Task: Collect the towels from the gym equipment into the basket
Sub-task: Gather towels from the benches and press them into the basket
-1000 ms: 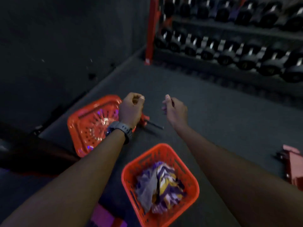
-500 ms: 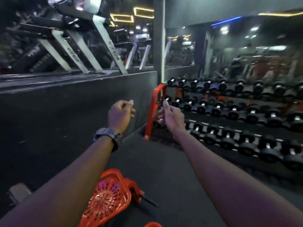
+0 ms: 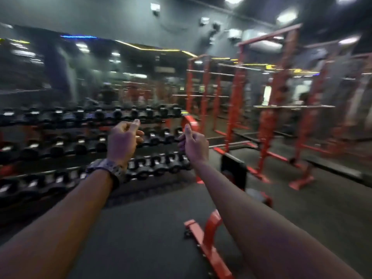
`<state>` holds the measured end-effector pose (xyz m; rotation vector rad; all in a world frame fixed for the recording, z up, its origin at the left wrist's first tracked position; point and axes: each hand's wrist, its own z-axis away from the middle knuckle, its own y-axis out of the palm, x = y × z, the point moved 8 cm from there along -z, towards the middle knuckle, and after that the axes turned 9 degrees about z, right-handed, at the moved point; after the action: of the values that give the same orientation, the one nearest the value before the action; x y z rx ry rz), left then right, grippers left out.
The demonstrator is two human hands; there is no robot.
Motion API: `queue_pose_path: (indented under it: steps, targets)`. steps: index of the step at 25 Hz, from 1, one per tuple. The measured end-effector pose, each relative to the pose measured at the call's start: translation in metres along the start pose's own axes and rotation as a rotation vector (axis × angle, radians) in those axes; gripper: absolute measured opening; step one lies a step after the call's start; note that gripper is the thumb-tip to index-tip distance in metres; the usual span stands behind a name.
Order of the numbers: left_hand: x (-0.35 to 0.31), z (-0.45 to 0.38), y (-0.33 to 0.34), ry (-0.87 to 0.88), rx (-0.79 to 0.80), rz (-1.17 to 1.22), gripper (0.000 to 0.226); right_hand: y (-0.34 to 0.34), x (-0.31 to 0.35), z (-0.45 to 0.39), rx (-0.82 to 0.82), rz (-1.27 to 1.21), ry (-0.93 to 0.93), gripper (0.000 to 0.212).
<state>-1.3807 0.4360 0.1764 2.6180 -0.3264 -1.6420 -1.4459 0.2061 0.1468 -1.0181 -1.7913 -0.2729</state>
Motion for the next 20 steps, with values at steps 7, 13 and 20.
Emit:
queue_pose_path:
  steps: [7,13,20]
  targets:
    - [-0.012,0.11,0.182,-0.087,0.481,0.193,0.029,-0.296,-0.053,0.127,-0.546,0.193,0.229,0.057]
    - [-0.081,0.24,0.275,-0.054,0.711,0.26,0.029,-0.468,-0.013,0.286,-0.904,0.305,0.295,0.057]
    - [-0.134,0.39,0.329,-0.104,0.835,0.353,0.032,-0.567,-0.007,0.41,-1.018,0.357,0.391,0.057]
